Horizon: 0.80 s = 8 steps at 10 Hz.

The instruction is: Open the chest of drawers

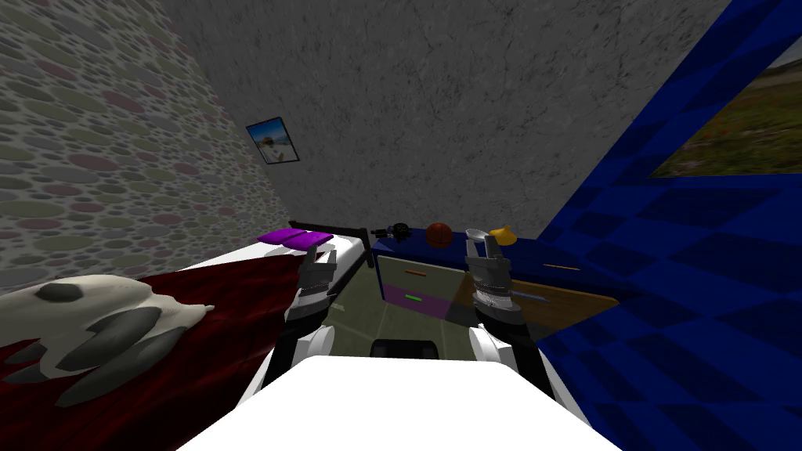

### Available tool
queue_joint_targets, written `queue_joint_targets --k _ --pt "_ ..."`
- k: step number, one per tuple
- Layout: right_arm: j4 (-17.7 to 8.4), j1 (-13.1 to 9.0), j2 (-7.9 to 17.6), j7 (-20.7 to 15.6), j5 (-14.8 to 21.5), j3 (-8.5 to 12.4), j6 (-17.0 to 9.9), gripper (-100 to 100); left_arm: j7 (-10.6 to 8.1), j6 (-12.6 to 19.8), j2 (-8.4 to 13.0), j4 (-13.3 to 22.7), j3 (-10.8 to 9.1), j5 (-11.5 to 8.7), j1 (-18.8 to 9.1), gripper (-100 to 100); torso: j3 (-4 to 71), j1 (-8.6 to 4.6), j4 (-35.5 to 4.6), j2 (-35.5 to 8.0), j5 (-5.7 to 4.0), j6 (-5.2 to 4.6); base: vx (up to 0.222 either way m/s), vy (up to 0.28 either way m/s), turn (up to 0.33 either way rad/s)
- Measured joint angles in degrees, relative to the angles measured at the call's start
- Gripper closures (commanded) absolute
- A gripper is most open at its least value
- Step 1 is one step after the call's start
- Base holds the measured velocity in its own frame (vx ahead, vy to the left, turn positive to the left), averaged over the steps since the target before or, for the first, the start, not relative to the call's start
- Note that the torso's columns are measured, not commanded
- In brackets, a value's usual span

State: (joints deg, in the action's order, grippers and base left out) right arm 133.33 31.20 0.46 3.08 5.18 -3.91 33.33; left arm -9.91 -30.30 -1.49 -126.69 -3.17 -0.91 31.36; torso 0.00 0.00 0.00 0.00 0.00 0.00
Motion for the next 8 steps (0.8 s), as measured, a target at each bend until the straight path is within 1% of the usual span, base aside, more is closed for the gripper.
queue_joint_targets --k 1,2,8 --pt "0.0 0.0 0.0 0.0 0.0 0.0 0.0 0 0.0 0.0 0.0 0.0 0.0 0.0 0.0 0 4.7 0.0 -2.3 -2.3 0.0 0.0 0.0 0.0 0.0" --pt "0.0 0.0 0.0 0.0 0.0 0.0 0.0 0 0.0 0.0 0.0 0.0 0.0 0.0 0.0 0 12.0 0.0 -6.0 -6.0 0.0 0.0 0.0 0.0 0.0" --pt "0.0 0.0 0.0 0.0 0.0 0.0 0.0 0 0.0 0.0 0.0 0.0 0.0 0.0 0.0 0 62.3 0.0 -31.1 -31.2 0.0 0.0 0.0 0.0 0.0"
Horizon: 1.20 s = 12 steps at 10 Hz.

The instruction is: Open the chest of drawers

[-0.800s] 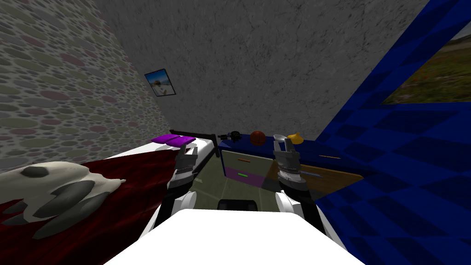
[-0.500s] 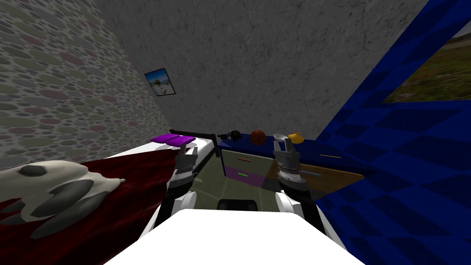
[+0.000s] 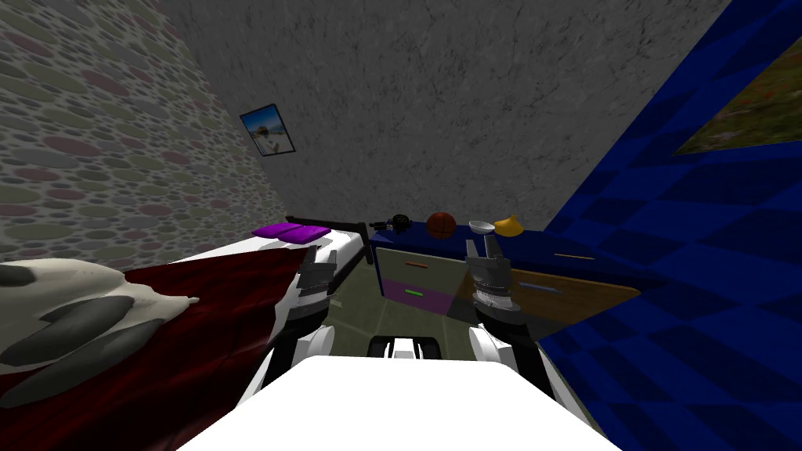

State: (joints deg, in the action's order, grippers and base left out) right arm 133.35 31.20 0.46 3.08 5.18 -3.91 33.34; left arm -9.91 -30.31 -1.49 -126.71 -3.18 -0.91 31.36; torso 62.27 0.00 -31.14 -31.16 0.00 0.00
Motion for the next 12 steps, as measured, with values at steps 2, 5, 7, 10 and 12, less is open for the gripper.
queue_joint_targets --k 2,5,7,10,12 --pt "0.0 0.0 0.0 0.0 0.0 0.0 0.0 -100 0.0 0.0 0.0 0.0 0.0 0.0 0.0 0 16.9 0.0 -8.5 -8.5 0.0 0.0 0.003 0.012 0.013" --pt "-2.1 -0.7 3.7 -0.8 4.0 -0.2 -2.4 -100 0.0 0.0 0.0 0.0 0.01 0.0 0.0 0 22.3 0.07 -11.1 -11.0 0.02 0.0 0.009 0.048 0.033" --pt "-3.4 -1.2 5.9 -1.3 7.2 0.0 -5.0 -100 0.0 0.0 0.0 0.0 0.01 0.0 0.0 0 22.3 0.02 -11.1 -11.1 0.0 0.01 0.015 0.049 0.028" --pt "-5.6 -1.6 7.2 -2.5 11.8 -0.5 -7.7 -100 0.0 0.0 0.0 0.0 0.01 0.0 0.0 0 22.3 0.04 -11.1 -11.1 0.01 0.01 0.012 0.052 0.032" --pt "-7.2 -2.1 8.1 -3.0 14.8 -0.4 -9.5 -100 0.0 0.0 0.0 0.0 0.01 0.0 0.0 0 22.3 -0.03 -11.1 -11.1 -0.01 0.0 0.01 0.041 0.026"
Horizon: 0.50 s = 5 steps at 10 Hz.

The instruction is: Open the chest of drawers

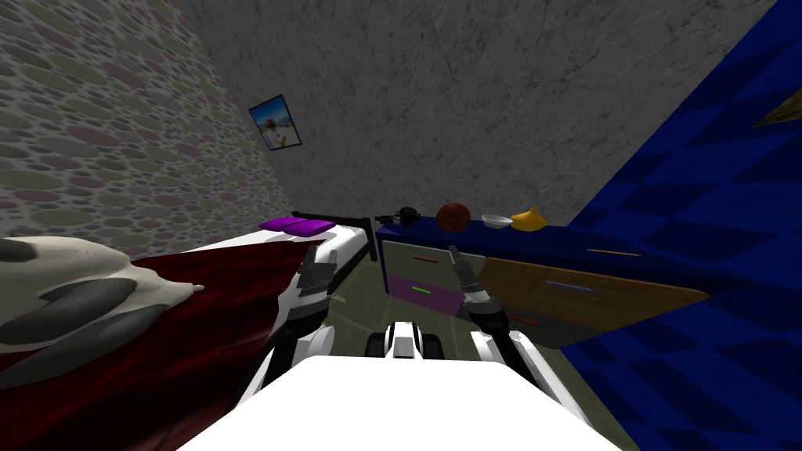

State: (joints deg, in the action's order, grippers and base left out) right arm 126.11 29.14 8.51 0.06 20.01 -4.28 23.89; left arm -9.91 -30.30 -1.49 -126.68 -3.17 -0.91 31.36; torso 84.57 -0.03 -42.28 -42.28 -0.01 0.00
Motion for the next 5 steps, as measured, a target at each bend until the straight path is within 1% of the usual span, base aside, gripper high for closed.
queue_joint_targets --k 1,2,3,5 --pt "-0.4 -0.1 0.3 -0.2 1.3 0.0 -0.7 -100 0.0 0.0 0.0 0.0 0.0 0.0 0.0 0 0.0 -0.01 0.0 0.0 0.0 -0.01 0.018 0.052 0.035" --pt "-1.5 -0.5 0.5 -0.6 2.9 -0.1 -1.7 -100 0.0 0.0 0.0 0.0 0.0 0.0 0.0 0 0.0 0.06 0.0 0.0 0.01 0.0 0.01 0.044 0.021" --pt "-1.8 -0.7 0.8 -0.9 4.4 -0.2 -2.7 -100 0.0 0.0 0.0 0.0 0.0 0.0 0.0 0 0.0 0.03 0.0 0.0 0.02 -0.01 0.016 0.045 0.036" --pt "-2.6 -0.3 1.1 -1.6 7.6 -0.6 -4.5 -100 0.0 0.0 0.0 0.0 0.0 0.0 0.0 0 0.0 0.02 0.0 0.0 0.01 -0.01 0.018 0.049 0.034"
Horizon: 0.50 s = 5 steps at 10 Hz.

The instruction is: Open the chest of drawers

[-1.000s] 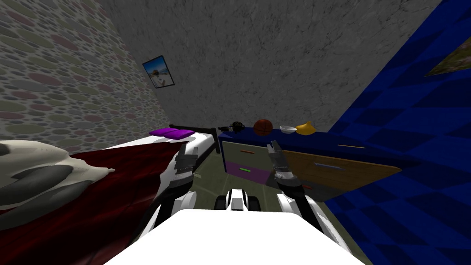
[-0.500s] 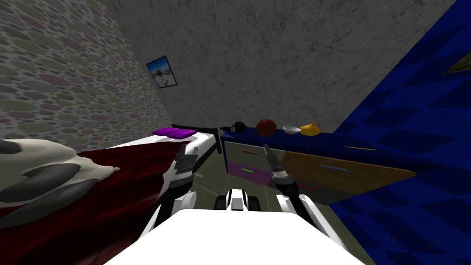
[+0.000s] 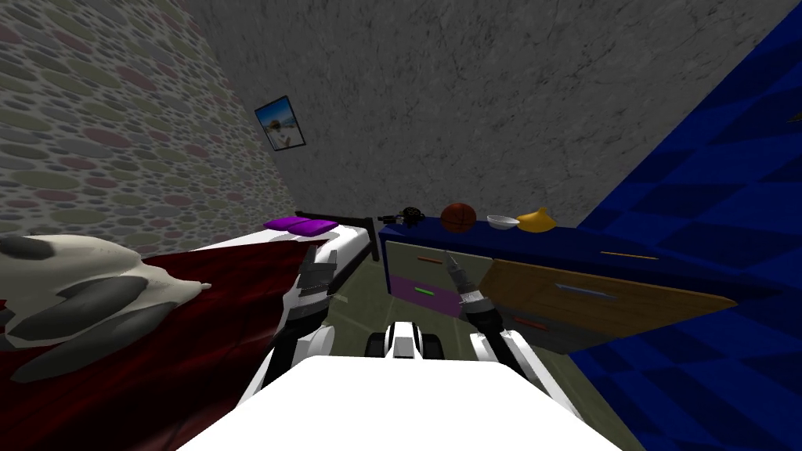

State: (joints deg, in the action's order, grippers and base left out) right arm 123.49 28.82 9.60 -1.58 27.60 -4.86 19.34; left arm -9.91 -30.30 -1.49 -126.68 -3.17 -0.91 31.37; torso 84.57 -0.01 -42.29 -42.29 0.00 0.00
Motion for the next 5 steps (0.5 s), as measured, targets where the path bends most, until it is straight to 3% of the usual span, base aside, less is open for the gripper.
queue_joint_targets --k 5 --pt "-4.2 -1.9 1.3 -1.7 8.4 -0.4 -6.1 -100 0.0 0.0 0.0 0.0 0.0 0.0 0.0 0 0.0 0.03 0.0 0.0 0.0 0.01 0.014 0.051 0.032"
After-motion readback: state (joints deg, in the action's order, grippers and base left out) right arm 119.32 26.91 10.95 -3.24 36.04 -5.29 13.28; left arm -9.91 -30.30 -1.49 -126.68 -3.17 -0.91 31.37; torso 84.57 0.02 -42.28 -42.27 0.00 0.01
